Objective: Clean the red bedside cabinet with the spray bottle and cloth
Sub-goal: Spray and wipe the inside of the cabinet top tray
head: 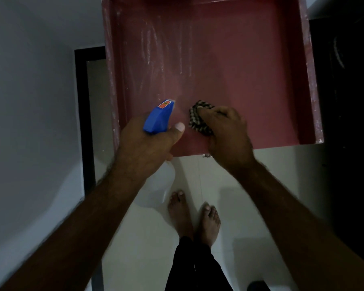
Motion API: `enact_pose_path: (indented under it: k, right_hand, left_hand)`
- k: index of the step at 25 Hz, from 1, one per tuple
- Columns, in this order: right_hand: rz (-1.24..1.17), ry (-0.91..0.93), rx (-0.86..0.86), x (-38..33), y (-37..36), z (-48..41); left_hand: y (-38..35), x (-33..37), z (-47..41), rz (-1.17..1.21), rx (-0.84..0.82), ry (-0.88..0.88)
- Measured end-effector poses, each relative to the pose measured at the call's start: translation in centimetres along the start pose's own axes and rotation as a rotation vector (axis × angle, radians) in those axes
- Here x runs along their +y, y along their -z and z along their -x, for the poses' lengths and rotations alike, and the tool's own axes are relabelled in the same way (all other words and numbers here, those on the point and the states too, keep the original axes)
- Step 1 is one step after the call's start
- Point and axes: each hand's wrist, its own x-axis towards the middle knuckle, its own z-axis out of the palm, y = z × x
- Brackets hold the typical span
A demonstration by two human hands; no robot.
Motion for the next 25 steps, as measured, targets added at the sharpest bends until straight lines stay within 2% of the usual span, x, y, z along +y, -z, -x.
enact_pose_path:
  k: [5,7,10,12,14,17,19,21,25]
  right_hand:
    - [0.010,-0.286,0.131,1.2,0.6,0.8]
    - [0.007,-0.258,0.108,-1.0,-0.3,1.4]
    - [0.001,-0.057,-0.051,-3.3,-1.5,2.5]
    - [0.010,0.016,-0.095,-2.9,-1.3,2.7]
    - [0.037,-0.045,-0.061,-1.7,-0.6,3.0]
    - [0.000,-0.254,0.075,-0.8,-0.1,3.6]
    - [-0.020,-0.289,0.126,-1.8,-0.7,3.8]
    - [-0.031,-0.230,0.108,-3.5,-1.5,3.9]
    - [-0.041,0.054,-0.125,-5.3,-2.4,3.6]
  left_hand:
    - [0.0,-0.6,0.6,-0.021,0.019,0.018]
    - [-0.1,-0.7,0.9,-0.028,0.034,0.037]
    - [-0.1,-0.7,1.4,-0.033,0.063,0.052]
    - [-0.1,-0.7,1.8,-0.042,0.074,0.043]
    - [0.2,-0.9,2.4,-0.028,0.087,0.031]
    - [0.5,-1.7,3.0,-0.021,0.106,0.048]
    - [0.5,-2.4,3.4,-0.035,0.109,0.058]
    - [0.5,-3.0,3.9,-0.025,0.111,0.060]
    - [0.5,-3.8,5.0,-0.009,0.108,0.076]
